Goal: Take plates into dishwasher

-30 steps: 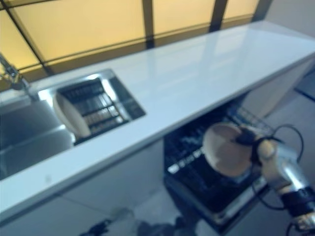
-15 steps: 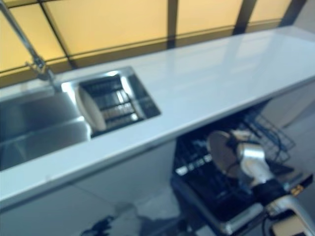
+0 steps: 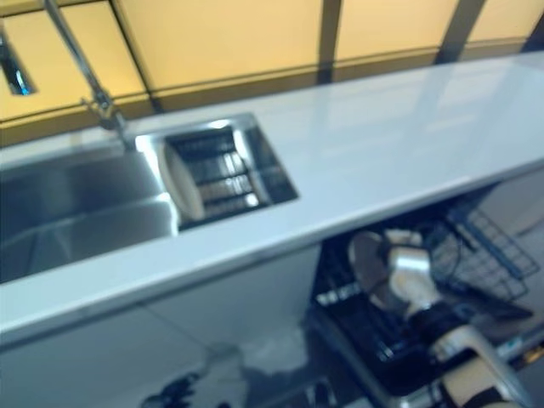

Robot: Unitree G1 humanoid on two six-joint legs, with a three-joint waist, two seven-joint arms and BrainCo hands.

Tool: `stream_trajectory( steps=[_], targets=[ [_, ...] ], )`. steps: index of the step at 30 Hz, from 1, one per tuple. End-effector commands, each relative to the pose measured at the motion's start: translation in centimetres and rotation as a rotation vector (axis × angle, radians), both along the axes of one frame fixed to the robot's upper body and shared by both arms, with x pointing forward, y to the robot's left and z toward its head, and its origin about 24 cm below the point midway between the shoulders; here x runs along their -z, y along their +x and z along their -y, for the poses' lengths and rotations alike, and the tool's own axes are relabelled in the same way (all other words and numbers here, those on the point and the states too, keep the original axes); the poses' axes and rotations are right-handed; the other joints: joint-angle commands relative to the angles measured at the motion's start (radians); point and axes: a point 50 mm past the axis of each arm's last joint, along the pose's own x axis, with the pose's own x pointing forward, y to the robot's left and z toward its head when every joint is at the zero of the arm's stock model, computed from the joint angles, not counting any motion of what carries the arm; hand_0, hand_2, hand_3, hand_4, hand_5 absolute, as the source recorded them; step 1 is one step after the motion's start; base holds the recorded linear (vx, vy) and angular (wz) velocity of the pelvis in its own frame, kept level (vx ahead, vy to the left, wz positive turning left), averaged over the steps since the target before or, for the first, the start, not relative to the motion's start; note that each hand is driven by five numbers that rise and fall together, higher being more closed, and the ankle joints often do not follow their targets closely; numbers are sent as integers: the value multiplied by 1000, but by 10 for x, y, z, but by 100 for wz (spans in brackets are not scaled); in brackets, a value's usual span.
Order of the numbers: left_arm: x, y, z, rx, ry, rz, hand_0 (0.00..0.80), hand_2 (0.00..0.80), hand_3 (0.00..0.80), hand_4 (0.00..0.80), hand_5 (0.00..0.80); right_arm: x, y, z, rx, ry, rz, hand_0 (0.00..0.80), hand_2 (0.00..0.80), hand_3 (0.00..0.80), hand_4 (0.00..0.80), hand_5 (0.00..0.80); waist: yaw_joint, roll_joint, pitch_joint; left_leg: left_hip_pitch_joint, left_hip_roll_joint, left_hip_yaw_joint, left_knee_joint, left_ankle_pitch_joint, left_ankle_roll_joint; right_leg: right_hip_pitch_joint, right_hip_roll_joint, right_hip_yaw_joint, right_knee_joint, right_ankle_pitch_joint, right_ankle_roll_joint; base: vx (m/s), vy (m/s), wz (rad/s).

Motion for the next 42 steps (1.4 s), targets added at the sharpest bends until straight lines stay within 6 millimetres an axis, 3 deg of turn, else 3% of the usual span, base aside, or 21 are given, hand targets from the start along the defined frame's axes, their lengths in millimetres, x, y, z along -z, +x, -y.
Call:
stream_trajectory(
  steps=[1, 21, 29, 30, 31, 42],
  targets=[
    [-8, 24, -1, 90, 40, 42, 0, 0, 0, 0, 0, -19, 18, -3, 31, -91, 57, 800, 800, 800, 800, 800, 29, -37, -7, 9, -3, -42, -2, -16, 19, -16, -45, -34, 3, 19, 43, 0, 0, 0],
    [-9, 29, 3, 141, 31, 39, 0, 0, 0, 0, 0, 41, 5, 0, 166, -46, -102, 800, 800, 800, 800, 800, 67, -15, -3, 3, -4, -68, -2, -10, 18, -9, -59, -54, 3, 19, 40, 2, 0, 2],
    [-9, 30, 7, 156, 30, 41, 0, 0, 0, 0, 0, 48, 3, -6, 171, -24, -101, 800, 800, 800, 800, 800, 74, -11, 1, 1, -5, -74, -2, -8, 18, -7, -60, -57, 3, 19, 39, 6, 2, 2],
    [-9, 31, 7, 157, 30, 42, 0, 0, 0, 0, 0, 47, 4, -6, 172, -25, -90, 778, 778, 778, 778, 778, 74, -11, 1, 1, -5, -75, -2, -8, 19, -7, -60, -56, 3, 19, 39, 0, 0, 0],
    [-9, 32, 8, 157, 31, 43, 0, 0, 0, 0, 0, 46, 5, -6, 176, -15, -73, 0, 0, 0, 0, 0, 74, -13, 3, 1, -5, -75, -2, -8, 19, -7, -60, -56, 3, 20, 39, 0, 0, 0],
    [-7, 25, 6, 124, 39, 35, 0, 0, 0, 0, 0, 39, -4, 5, 192, 21, 36, 0, 0, 0, 0, 0, 48, -27, 4, 8, -2, -65, -2, -9, 23, -4, -53, -46, 3, 19, 40, 10, 5, 0]
  ],
)
